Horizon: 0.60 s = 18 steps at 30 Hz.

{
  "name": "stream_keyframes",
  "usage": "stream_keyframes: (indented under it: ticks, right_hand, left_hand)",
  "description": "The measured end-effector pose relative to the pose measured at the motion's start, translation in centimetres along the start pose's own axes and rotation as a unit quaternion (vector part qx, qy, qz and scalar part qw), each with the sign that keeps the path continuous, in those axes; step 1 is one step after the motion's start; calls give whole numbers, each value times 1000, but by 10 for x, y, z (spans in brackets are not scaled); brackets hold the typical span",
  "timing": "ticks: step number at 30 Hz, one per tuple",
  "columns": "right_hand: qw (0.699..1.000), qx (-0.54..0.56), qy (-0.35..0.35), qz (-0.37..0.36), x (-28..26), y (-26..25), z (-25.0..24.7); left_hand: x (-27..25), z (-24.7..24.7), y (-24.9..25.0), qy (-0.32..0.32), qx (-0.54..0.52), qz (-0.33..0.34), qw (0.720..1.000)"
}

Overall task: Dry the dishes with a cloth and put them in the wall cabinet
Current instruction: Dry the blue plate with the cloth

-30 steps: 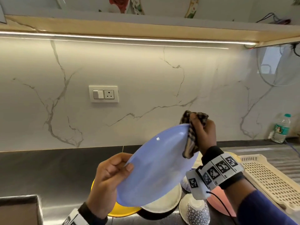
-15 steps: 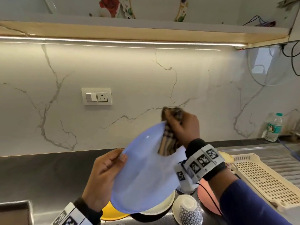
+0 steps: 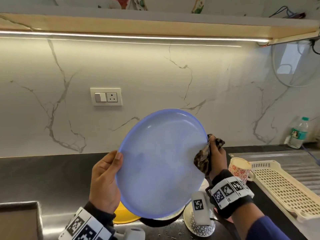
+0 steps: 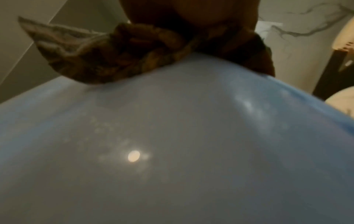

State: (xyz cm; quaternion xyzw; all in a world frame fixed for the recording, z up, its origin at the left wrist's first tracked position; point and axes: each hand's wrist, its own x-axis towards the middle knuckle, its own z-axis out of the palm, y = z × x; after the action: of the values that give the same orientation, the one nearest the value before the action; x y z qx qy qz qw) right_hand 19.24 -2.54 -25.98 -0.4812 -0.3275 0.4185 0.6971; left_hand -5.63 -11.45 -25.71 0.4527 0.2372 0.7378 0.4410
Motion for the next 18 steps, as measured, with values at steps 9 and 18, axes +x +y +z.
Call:
stream_keyframes:
  ticks: [9,18]
  right_hand:
    - [935,201,-105,273,-59,43,8]
    - [901,226,-193,317,-91,72,32]
  left_hand:
    - [-3,19,-16,85,-121,22,989]
    - [-31,10,-33,-10,-76,-32,997]
